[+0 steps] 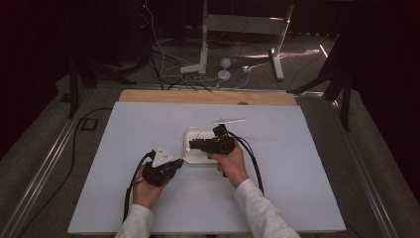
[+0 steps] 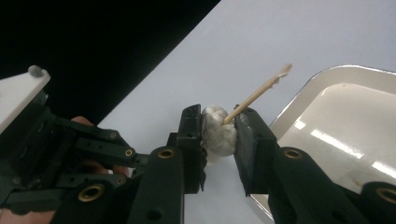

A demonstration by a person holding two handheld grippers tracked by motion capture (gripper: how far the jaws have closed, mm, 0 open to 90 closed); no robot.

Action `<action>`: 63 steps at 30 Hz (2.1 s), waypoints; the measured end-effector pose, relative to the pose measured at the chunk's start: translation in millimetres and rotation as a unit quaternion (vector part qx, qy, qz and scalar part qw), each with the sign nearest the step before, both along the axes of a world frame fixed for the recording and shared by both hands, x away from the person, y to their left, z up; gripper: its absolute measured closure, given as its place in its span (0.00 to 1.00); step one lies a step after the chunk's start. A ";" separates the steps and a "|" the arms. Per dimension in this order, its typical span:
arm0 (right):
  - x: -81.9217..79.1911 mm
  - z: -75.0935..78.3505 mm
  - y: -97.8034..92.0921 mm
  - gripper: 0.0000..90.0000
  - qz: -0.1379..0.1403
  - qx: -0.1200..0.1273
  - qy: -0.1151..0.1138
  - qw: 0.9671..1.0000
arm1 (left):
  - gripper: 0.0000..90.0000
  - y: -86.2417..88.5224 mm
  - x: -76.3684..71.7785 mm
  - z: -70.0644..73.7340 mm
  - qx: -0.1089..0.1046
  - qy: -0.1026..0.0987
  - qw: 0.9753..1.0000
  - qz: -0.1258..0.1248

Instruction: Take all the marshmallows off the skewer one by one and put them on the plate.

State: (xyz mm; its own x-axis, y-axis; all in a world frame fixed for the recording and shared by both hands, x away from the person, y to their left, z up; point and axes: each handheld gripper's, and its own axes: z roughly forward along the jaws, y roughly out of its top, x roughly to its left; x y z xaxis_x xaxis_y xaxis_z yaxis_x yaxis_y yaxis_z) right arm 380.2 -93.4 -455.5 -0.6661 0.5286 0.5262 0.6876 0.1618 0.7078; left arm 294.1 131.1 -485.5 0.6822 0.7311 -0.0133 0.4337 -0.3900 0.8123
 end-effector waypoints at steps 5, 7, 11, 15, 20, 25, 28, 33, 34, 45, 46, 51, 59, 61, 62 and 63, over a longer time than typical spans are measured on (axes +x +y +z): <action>1.2 -2.4 2.1 0.80 0.008 0.000 0.017 1.000 | 1.00 -0.4 -0.3 -0.6 0.003 -0.002 1.000 -0.001; 1.4 -2.0 1.5 0.83 0.008 0.001 0.021 1.000 | 1.00 -1.0 -0.1 -0.8 0.002 -0.002 1.000 -0.003; 0.4 3.3 -0.7 0.86 -0.005 0.009 0.011 1.000 | 1.00 0.2 -0.4 0.1 -0.005 -0.003 1.000 -0.001; 1.7 7.8 -3.1 0.87 -0.012 0.019 0.008 1.000 | 1.00 2.5 -0.9 1.9 -0.014 -0.010 1.000 -0.002; 2.0 10.1 -3.1 0.87 -0.019 0.028 0.008 0.999 | 1.00 4.1 -1.9 3.2 -0.015 -0.014 1.000 0.001; 0.4 10.9 -0.4 0.86 -0.023 0.031 0.001 0.999 | 1.00 1.1 -5.0 3.9 -0.005 -0.024 1.000 0.013; 0.6 9.2 1.5 0.81 -0.004 0.020 0.010 1.000 | 1.00 1.1 -5.3 5.0 -0.011 -0.026 1.000 0.013; 0.2 6.1 3.5 0.83 0.000 0.024 0.025 0.999 | 1.00 -1.5 -6.0 3.8 -0.008 -0.030 0.999 0.015; 0.6 5.5 3.9 0.84 0.000 0.025 0.031 0.999 | 1.00 -1.6 -5.9 3.3 -0.009 -0.029 0.999 0.013; 2.9 10.2 -1.2 0.90 -0.036 0.044 0.023 0.998 | 1.00 0.3 -6.4 4.3 -0.011 -0.038 0.999 0.013; 4.1 10.4 -2.6 0.90 -0.039 0.047 0.026 0.998 | 1.00 0.6 -6.5 4.6 -0.008 -0.038 0.999 0.013; 3.8 11.6 -4.7 0.90 -0.043 0.055 0.024 0.997 | 1.00 1.5 -7.8 5.6 -0.006 -0.041 0.999 0.010; 5.6 12.2 -7.3 0.90 -0.055 0.069 0.032 0.996 | 1.00 2.7 -9.1 6.4 0.006 -0.048 0.999 0.013; 5.8 11.0 -6.6 0.90 -0.058 0.072 0.035 0.995 | 1.00 1.9 -9.7 6.0 0.011 -0.049 0.999 0.017; 5.4 10.9 -6.0 0.90 -0.059 0.072 0.033 0.995 | 1.00 1.8 -9.8 6.3 0.012 -0.050 0.998 0.019; 5.5 11.1 -5.5 0.90 -0.056 0.073 0.032 0.995 | 1.00 1.5 -9.8 6.5 0.013 -0.050 0.998 0.022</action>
State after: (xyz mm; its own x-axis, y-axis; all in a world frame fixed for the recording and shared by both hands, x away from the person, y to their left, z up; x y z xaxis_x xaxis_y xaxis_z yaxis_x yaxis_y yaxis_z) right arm 385.7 -99.0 -444.4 -0.5696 0.5130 0.6422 0.7400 -0.0200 0.6723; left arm 284.3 132.6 -479.0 0.6462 0.7597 0.0719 0.3687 -0.3933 0.8423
